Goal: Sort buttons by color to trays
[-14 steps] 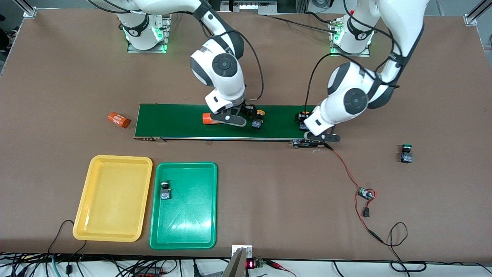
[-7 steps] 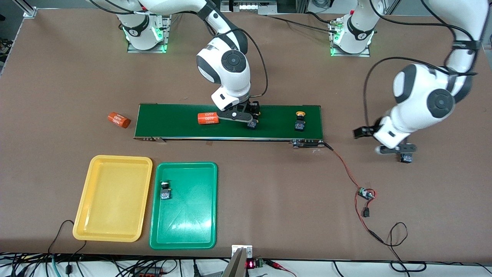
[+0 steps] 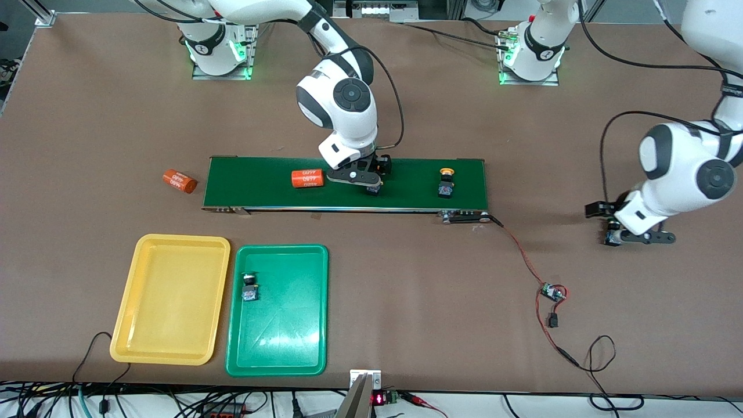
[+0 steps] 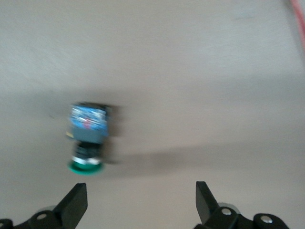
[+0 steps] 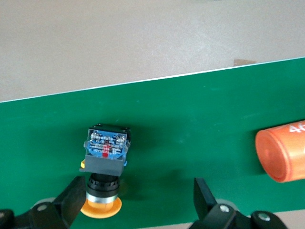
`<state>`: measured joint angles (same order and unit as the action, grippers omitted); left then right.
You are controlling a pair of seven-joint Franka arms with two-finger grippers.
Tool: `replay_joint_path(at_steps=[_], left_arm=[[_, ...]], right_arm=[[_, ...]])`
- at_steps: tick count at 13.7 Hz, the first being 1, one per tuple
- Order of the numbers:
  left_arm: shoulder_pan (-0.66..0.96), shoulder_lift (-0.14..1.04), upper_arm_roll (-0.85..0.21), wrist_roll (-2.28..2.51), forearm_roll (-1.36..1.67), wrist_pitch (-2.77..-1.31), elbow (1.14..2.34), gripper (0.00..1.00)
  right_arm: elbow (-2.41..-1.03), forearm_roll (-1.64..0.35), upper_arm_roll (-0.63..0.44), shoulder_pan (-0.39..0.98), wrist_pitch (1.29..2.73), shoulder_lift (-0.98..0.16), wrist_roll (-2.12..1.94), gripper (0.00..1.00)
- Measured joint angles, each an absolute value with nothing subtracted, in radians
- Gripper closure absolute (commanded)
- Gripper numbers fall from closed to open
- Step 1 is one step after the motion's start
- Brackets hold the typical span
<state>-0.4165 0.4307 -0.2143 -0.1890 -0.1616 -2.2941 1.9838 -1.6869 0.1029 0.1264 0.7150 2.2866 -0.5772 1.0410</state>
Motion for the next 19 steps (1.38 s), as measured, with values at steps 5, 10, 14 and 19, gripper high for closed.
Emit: replay_joint_path(at_steps=[5, 10, 14, 19], left_arm=[[-0.453, 0.553, -0.211, -0.326, -0.162, -2.300, 1.894, 0.00], [-0.451, 0.627, -0.210, -0.413, -0.166, -2.320, 1.810, 0.00], [-0.452, 0.660, -0.198, -0.471, -0.166, -2.320, 1.776, 0.08], [-0.452, 0.697, -0.196, -0.488, -0.166, -2.320, 1.738, 0.99]], right_arm=[[-1.651, 0.102, 0.126, 0.711, 2.310, -0.647, 1.041, 0.00], [-1.628, 0.102, 0.120, 0.706, 2.320, -0.682, 1.040, 0.32], [-1.606, 0.102, 0.118, 0.681, 2.322, -0.682, 1.023, 0.89], [-1.518, 0.102, 0.116, 0.624, 2.221, -0.682, 0.967, 0.92]])
